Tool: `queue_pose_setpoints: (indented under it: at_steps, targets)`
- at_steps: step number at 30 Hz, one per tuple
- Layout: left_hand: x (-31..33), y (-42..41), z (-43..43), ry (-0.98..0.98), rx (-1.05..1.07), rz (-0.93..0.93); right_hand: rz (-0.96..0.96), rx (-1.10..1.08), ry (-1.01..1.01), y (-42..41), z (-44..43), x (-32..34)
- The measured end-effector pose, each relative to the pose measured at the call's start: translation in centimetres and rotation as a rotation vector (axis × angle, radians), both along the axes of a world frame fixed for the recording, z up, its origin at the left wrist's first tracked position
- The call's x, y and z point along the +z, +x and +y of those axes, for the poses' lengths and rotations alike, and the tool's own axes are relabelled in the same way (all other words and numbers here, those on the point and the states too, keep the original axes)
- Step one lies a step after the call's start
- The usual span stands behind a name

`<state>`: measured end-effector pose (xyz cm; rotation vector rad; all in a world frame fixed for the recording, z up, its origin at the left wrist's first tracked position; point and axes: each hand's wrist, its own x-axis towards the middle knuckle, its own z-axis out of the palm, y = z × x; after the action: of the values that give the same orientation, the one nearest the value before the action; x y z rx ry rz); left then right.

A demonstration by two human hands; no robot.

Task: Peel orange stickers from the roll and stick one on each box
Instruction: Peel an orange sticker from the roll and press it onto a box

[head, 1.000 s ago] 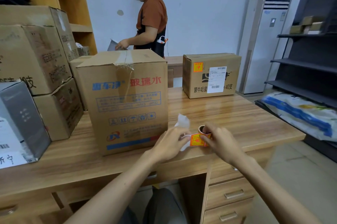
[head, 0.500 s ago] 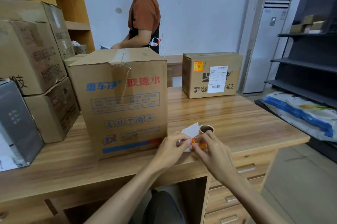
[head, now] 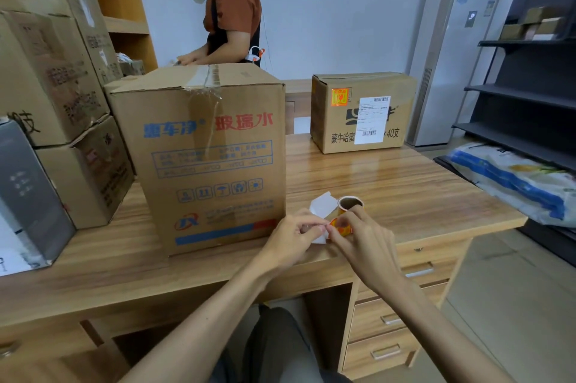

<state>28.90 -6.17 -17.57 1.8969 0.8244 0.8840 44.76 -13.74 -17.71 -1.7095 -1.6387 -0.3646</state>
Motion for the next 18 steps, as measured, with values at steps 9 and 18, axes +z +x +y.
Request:
queue_pose_setpoints:
  at_steps: [9, 18]
  targets:
    - [0.09, -0.07, -0.18, 0.022, -0.006, 0.013, -0.017, -0.017, -0.005, -0.01, 0.18, -0.08]
    - [-0.07, 0.11, -0.14, 0.049, 0.019, -0.007, -0.015, -0.024, 0.034, -0.4, 0.06, 0.1]
